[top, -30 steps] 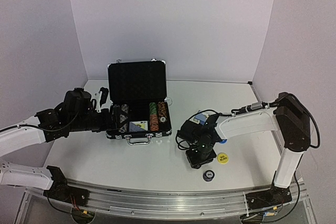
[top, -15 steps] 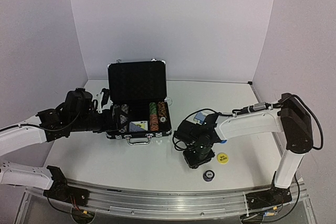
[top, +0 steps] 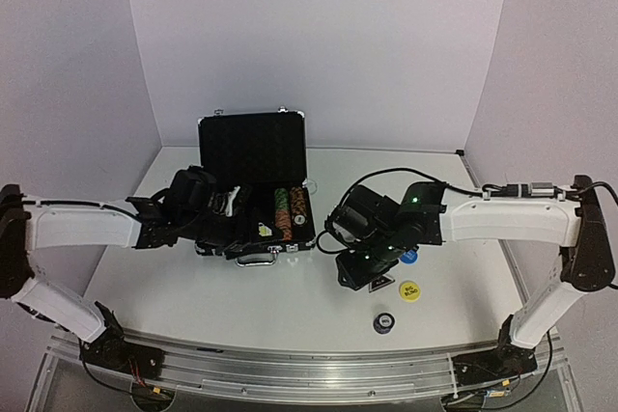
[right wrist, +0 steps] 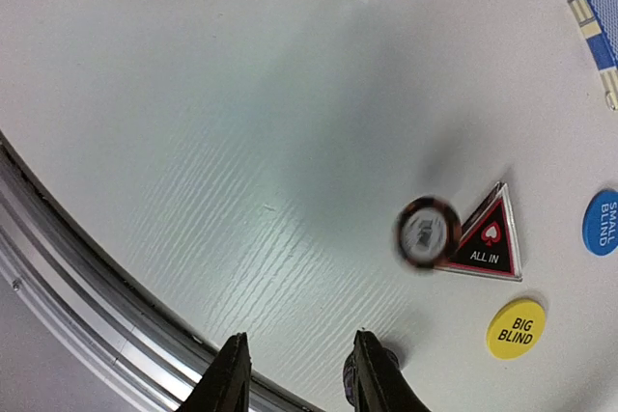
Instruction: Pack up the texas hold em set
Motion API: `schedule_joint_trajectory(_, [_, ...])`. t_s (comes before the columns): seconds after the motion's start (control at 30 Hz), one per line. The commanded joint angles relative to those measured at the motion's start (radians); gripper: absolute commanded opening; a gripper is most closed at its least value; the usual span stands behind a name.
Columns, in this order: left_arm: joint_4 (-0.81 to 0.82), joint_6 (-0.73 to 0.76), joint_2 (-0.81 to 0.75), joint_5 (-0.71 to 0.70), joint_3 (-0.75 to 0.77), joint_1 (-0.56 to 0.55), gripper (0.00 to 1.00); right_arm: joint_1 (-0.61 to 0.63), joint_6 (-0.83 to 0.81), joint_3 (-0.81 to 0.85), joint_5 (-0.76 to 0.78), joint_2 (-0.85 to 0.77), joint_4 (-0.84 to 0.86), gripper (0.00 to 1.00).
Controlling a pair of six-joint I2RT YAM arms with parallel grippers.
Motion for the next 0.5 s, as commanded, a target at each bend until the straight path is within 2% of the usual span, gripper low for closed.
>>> schedule_joint_trajectory(0.0, [0.246, -0.148, 0.158, 0.341, 0.109, -0.001, 0.78, 0.017, -0.127, 0.041, -0.022, -0.068, -0.014, 0.34])
schedule_joint_trajectory(0.07, [0.282, -0.186, 0.228, 0.420, 0.131, -0.007, 0.74, 0.020, -0.147, 0.044, -0.027, -0.071, -0.012, 0.34])
schedule_joint_trajectory(0.17, [0.161, -0.131, 0.273, 0.402, 0.191, -0.014, 0.74, 0.020, -0.141, 0.037, -0.026, -0.067, -0.010, 0.36])
schedule_joint_trajectory(0.23, [0.132, -0.105, 0.263, 0.375, 0.203, -0.012, 0.75, 0.020, -0.115, 0.024, 0.041, -0.072, -0.013, 0.38])
schedule_joint_trajectory(0.33, [0.022, -0.019, 0.230, 0.261, 0.237, -0.012, 0.81, -0.027, -0.055, -0.016, 0.079, -0.100, -0.013, 0.49])
schedule_joint_trajectory(0.47, [-0.091, 0.046, 0.162, 0.076, 0.237, -0.012, 0.91, -0.184, -0.007, -0.074, 0.085, -0.119, -0.010, 0.62])
